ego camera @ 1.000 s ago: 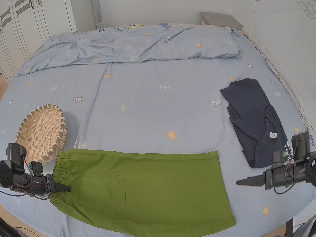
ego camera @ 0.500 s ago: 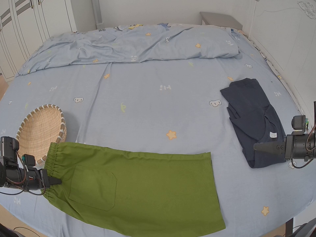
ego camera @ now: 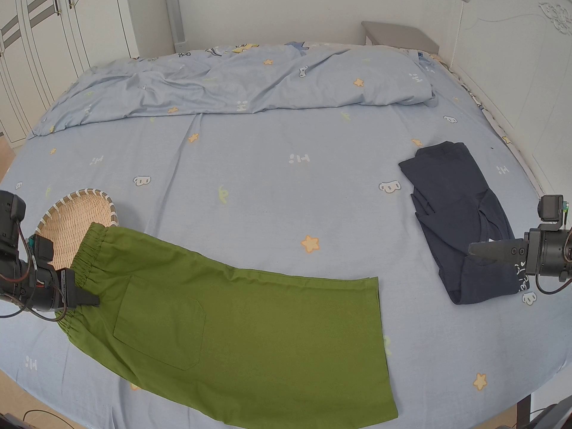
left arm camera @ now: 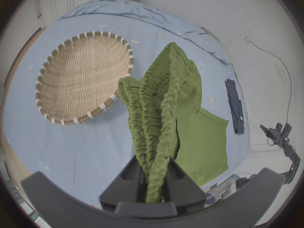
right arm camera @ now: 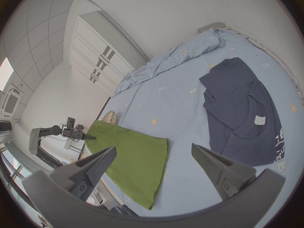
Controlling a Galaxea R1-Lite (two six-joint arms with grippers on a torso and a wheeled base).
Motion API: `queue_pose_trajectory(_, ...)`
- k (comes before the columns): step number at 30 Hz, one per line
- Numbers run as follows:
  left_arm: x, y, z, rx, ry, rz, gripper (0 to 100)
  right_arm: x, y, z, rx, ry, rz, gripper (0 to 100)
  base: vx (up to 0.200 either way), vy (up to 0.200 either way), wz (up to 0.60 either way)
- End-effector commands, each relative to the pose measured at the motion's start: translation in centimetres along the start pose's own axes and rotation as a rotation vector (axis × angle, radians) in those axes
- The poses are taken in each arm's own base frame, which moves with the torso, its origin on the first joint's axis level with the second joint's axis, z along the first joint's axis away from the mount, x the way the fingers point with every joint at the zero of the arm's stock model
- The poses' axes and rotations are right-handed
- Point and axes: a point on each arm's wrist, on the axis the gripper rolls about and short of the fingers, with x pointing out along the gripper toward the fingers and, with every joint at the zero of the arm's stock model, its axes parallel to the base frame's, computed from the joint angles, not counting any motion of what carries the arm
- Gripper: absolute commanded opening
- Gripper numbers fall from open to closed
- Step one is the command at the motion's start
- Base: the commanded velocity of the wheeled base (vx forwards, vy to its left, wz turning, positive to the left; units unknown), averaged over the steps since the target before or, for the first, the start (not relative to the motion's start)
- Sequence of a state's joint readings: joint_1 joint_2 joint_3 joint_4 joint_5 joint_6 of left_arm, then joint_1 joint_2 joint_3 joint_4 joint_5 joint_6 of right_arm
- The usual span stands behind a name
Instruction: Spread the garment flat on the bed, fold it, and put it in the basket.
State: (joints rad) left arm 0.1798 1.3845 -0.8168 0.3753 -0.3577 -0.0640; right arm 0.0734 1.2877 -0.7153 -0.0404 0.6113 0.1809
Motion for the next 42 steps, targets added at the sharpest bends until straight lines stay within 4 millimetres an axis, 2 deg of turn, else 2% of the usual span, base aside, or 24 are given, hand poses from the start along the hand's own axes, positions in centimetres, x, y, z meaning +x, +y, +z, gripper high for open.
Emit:
queue_pose_trajectory(1, -2.0, -1.8, 1.3, 0.071, -0.069, 0.031, 0, -0.4, 0.0, 0.4, -0.002, -0.02, -0.01, 100, 0.0, 0.0, 0.0)
queue_pose_trajectory(8, -2.8, -1.2, 1.5, 0.05, -0.097, 0.096, 0, -0.5, 0.1, 0.4, -0.002, -0.023, -0.01, 100, 0.0, 0.0, 0.0)
queue_pose_trajectory(13, -3.3, -2.1, 1.5, 0.071, -0.082, 0.074, 0, -0.5, 0.1, 0.3, -0.002, -0.021, -0.009, 100, 0.0, 0.0, 0.0)
queue_pose_trajectory(14, -3.5, -3.0, 1.5, 0.094, -0.059, 0.052, 0, -0.4, 0.1, 0.3, -0.001, -0.019, -0.008, 100, 0.0, 0.0, 0.0)
queue_pose_trajectory(19, -4.2, -5.1, 1.8, 0.145, -0.023, -0.007, 0, -0.3, 0.1, 0.2, -0.001, -0.015, -0.004, 100, 0.0, 0.0, 0.0)
queue_pose_trajectory(22, -4.7, -7.3, 2.2, 0.167, -0.028, -0.057, 0, -0.3, 0.1, 0.2, 0.002, -0.01, -0.004, 100, 0.0, 0.0, 0.0)
queue_pose_trajectory(29, -2.6, -11.2, 1.9, 0.307, -0.011, 0.04, 0, -0.4, 0.0, 0.3, 0.004, -0.017, -0.013, 100, 0.0, 0.0, 0.0)
queue_pose_trajectory(31, -2.4, -12.1, 1.5, 0.316, -0.004, 0.023, 0, -0.4, -0.1, 0.3, 0.005, -0.017, -0.014, 100, 0.0, 0.0, 0.0)
queue_pose_trajectory(33, -1.9, -14.1, 0.6, 0.329, 0.023, -0.032, 0, -0.3, -0.1, 0.3, 0.007, -0.015, -0.014, 100, 0.0, 0.0, 0.0)
queue_pose_trajectory(36, -1.3, -15.8, 0.2, 0.328, 0.034, -0.072, 0, -0.3, -0.1, 0.2, 0.008, -0.012, -0.013, 100, 0.0, 0.0, 0.0)
queue_pose_trajectory(42, -0.6, -18.0, -0.5, 0.313, 0.042, -0.13, 0, -0.2, -0.2, 0.0, 0.012, -0.005, -0.013, 100, 0.0, 0.0, 0.0)
